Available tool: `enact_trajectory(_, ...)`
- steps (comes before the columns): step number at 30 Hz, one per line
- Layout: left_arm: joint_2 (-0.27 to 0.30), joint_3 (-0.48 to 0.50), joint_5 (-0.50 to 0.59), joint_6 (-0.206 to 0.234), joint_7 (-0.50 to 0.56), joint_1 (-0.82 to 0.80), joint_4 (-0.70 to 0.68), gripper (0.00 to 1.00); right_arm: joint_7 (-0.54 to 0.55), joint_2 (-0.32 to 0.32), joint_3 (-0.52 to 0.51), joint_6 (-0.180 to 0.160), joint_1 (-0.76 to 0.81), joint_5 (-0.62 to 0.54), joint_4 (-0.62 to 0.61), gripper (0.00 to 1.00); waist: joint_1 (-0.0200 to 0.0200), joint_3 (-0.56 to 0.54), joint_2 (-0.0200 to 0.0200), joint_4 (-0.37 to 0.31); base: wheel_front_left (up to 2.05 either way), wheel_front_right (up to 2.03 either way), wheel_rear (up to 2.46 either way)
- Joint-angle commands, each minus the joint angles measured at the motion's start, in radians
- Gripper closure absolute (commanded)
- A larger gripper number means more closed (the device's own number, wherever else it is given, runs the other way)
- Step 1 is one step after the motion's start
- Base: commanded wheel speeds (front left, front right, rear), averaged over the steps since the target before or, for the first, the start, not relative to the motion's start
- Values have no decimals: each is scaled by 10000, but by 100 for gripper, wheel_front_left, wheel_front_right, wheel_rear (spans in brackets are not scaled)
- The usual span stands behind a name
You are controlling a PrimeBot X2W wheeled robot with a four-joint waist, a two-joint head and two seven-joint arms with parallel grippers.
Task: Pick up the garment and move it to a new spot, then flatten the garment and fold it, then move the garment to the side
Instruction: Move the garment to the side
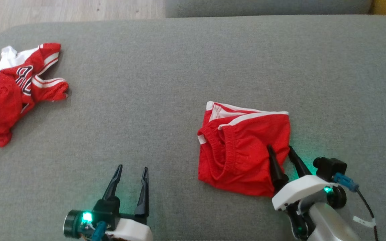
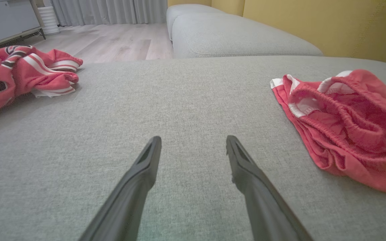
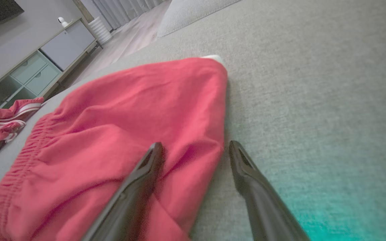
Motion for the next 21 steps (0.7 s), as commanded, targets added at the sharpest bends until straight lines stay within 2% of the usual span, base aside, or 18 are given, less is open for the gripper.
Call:
enact_trajectory(1, 20, 251, -105, -3, -53, -363, -226, 0, -111, -27, 374, 35, -211, 39, -35, 0, -1, 141, -1, 140, 0, 0, 0)
enact_trajectory(2, 20, 238, -110, -1, -53, -391, -221, 0, -111, -26, 466, 35, -305, 115, 120, 31, -1, 178, -1, 163, 0, 0, 0)
enact_trajectory(3, 20, 230, -118, 5, -53, -416, -219, 0, -111, -26, 510, 35, -377, 184, 208, 79, -1, 211, -1, 174, 0, 0, 0)
enact_trajectory(4, 20, 235, -129, 13, -53, -430, -223, 0, -111, -26, 517, 35, -440, 175, 224, 100, -1, 228, -1, 171, 0, 0, 0)
enact_trajectory(8, 20, 297, -190, 19, -53, -483, -267, 0, -111, -26, 98, 35, -484, -100, -214, 100, -1, 268, -1, -44, 0, 0, 0)
enact_trajectory(12, 20, 296, -224, -73, -53, -532, -275, 0, -111, -26, -203, 35, -393, -349, -606, 100, -1, 158, -1, -702, 0, 0, 0)
enact_trajectory(21, 20, -478, -426, -363, -53, -1113, -500, 0, -111, -26, -46, 35, -315, -360, -1075, 100, -1, 118, -1, -3372, 0, 0, 0)
